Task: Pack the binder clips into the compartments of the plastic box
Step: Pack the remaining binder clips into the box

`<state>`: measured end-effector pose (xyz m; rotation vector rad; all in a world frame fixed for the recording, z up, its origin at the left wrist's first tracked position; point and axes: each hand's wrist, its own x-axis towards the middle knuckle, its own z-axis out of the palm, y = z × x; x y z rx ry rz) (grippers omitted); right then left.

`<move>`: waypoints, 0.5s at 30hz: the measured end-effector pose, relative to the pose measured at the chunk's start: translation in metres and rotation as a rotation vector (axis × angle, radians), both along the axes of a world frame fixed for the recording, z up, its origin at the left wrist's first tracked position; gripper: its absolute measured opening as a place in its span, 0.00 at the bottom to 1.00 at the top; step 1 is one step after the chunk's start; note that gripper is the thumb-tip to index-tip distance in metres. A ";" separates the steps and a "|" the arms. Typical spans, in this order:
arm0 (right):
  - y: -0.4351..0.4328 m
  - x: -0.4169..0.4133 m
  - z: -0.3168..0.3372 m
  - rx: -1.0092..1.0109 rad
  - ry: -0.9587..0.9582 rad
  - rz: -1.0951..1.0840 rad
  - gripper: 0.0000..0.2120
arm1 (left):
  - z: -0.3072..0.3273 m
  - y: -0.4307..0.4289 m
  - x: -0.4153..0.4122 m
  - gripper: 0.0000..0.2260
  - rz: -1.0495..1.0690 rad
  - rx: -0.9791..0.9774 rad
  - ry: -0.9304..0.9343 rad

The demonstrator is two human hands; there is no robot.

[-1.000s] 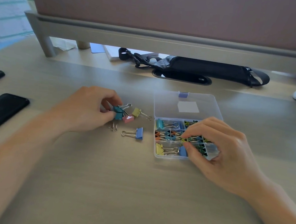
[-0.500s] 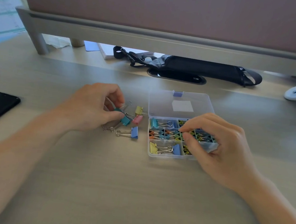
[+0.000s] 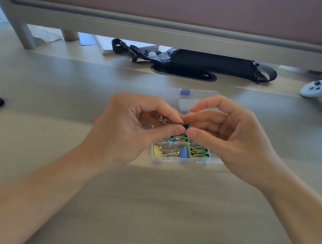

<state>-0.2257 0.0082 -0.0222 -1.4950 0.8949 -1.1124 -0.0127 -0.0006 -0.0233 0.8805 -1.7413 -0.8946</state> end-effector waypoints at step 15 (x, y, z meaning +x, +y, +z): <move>-0.004 -0.005 -0.004 -0.085 0.076 -0.078 0.12 | -0.012 0.000 0.011 0.04 0.104 -0.286 -0.219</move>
